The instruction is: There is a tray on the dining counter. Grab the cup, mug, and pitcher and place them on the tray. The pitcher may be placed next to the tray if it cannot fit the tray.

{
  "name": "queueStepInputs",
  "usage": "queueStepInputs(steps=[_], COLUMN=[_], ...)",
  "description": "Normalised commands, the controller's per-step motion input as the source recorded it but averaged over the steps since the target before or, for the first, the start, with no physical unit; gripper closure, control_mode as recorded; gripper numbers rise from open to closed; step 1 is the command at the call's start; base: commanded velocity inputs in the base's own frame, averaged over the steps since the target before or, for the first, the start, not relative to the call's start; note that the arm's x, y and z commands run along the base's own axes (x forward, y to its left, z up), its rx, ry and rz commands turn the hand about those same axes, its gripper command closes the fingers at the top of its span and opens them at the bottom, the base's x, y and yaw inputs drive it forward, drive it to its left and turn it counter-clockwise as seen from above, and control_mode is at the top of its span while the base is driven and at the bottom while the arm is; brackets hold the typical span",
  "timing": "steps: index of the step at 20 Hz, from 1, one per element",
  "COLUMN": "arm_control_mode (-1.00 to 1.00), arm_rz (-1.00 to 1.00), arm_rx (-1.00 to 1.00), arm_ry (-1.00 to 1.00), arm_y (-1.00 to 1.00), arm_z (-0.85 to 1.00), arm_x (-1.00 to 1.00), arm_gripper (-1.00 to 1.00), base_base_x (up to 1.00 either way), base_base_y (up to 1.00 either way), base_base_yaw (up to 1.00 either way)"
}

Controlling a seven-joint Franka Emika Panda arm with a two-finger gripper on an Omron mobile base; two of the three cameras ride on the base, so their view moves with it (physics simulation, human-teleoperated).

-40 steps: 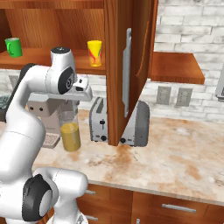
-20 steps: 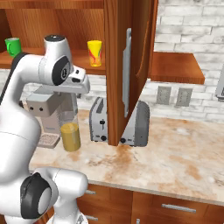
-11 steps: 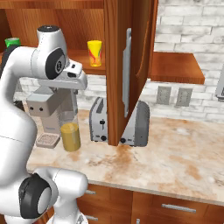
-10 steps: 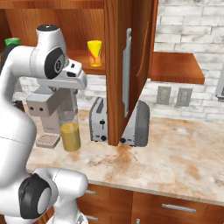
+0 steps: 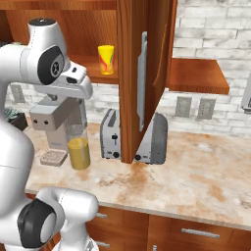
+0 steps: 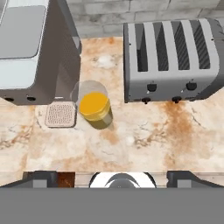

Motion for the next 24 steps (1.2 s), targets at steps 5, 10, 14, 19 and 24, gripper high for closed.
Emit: queueStepInputs(steps=[5, 10, 14, 19, 24], arm_control_mode=[-1.00, -1.00, -1.00, -1.00, -1.00], arm_rz=[-0.08, -0.13, -0.21, -0.28, -0.32], arm_rx=[0.04, 0.07, 0.07, 0.09, 0.10], arm_ry=[0.00, 0.00, -0.05, -0.06, -0.07], arm_y=[0.00, 0.00, 0.00, 0.00, 0.00], arm_z=[0.13, 0.07, 0.03, 0.06, 0.10], arm_x=[-0.31, -0.18, 0.00, 0.01, 0.00], arm_gripper=[-1.00, -1.00, -1.00, -1.00, -1.00], base_base_x=[0.00, 0.00, 0.00, 0.00, 0.00], base_base_y=[0.00, 0.00, 0.00, 0.00, 0.00], base_base_yaw=[0.00, 0.00, 0.00, 0.00, 0.00])
